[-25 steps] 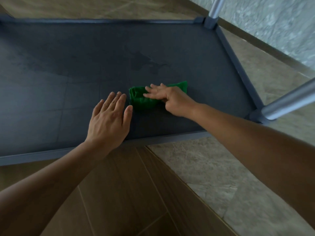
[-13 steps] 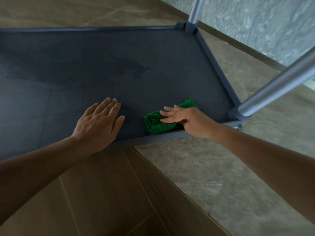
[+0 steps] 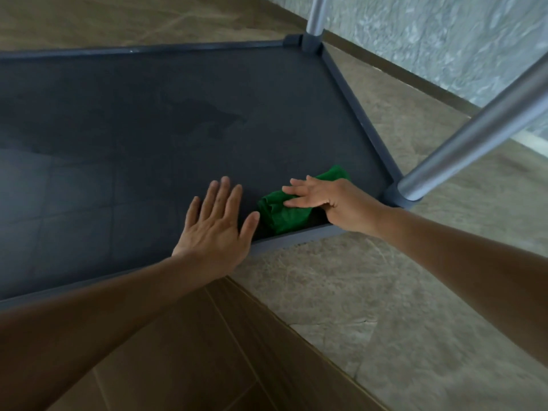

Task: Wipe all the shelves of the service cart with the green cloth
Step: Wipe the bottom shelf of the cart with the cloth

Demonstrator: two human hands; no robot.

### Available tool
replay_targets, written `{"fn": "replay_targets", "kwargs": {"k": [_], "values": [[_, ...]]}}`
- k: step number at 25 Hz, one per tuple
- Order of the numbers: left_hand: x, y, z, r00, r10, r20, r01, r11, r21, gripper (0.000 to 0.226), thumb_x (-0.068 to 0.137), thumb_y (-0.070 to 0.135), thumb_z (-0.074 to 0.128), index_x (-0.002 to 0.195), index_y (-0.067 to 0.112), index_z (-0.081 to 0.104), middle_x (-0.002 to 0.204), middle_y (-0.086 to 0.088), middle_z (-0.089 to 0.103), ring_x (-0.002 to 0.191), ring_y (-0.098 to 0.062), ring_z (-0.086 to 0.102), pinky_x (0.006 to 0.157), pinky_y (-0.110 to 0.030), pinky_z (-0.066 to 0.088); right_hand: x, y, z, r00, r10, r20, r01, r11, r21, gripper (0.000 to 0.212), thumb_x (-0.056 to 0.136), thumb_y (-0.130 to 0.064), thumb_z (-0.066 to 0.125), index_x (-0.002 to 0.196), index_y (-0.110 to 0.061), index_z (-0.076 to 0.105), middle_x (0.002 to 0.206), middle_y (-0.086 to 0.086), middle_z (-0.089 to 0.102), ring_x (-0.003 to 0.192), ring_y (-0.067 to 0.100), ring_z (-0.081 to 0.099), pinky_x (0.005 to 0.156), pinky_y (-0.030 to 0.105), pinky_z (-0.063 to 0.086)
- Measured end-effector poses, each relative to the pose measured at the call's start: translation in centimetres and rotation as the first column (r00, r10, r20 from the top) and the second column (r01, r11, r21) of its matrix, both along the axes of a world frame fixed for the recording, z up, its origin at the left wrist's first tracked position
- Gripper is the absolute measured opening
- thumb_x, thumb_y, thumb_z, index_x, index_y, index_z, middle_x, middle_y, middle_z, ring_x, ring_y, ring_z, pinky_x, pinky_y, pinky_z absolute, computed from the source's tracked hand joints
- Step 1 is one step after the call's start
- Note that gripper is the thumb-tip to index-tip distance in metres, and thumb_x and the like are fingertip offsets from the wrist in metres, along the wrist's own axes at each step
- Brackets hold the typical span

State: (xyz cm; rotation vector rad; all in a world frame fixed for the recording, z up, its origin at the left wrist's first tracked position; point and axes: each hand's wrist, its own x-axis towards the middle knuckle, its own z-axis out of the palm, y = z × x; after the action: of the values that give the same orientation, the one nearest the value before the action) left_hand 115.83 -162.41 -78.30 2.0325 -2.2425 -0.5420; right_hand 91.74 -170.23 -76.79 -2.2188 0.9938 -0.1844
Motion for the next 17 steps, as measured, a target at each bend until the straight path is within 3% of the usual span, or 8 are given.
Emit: {"fn": "replay_targets", "kwargs": {"k": [7,13,17], "values": [[-0.2,0.1,0.0,0.999,-0.028,0.039,0.028,1.000,-0.012,0.074,0.085,0.064,-0.009,0.150,0.029,-0.012,0.156,0.015,-0.022,0.139,-0.003,-0.029,0.112,-0.034,-0.023,3.6,-6.2,-0.6,0.988,-0.151,0.006,0.151,0.984,-0.094,0.073,0.070,0.032,0.035,0.127,-0.007,0.057,0.144,0.004,0.045,0.138,0.009,0.031,0.118,0.025,0.010],[-0.2,0.0,0.1,0.999,-0.036,0.040,0.035,0.999,0.007,0.073,0.086,0.063,-0.007,0.151,0.031,-0.007,0.157,0.013,-0.018,0.141,-0.004,-0.025,0.115,-0.038,-0.019,7.0,-11.0,-0.4,0.928,-0.369,-0.045,0.350,0.908,-0.230,0.070,0.077,0.028,0.035,0.132,-0.011,0.053,0.148,0.004,0.040,0.140,0.014,0.029,0.118,0.028,0.014],[0.0,0.1,0.3,0.998,-0.047,0.035,0.046,0.999,0.011,0.071,0.088,0.062,-0.003,0.152,0.031,-0.004,0.158,0.013,-0.016,0.142,-0.004,-0.021,0.117,-0.040,-0.015,6.9,-9.4,-0.3,0.929,-0.366,-0.058,0.345,0.911,-0.228,0.074,0.075,0.026,0.035,0.134,-0.015,0.051,0.149,0.003,0.037,0.142,0.015,0.024,0.119,0.030,0.008]]}}
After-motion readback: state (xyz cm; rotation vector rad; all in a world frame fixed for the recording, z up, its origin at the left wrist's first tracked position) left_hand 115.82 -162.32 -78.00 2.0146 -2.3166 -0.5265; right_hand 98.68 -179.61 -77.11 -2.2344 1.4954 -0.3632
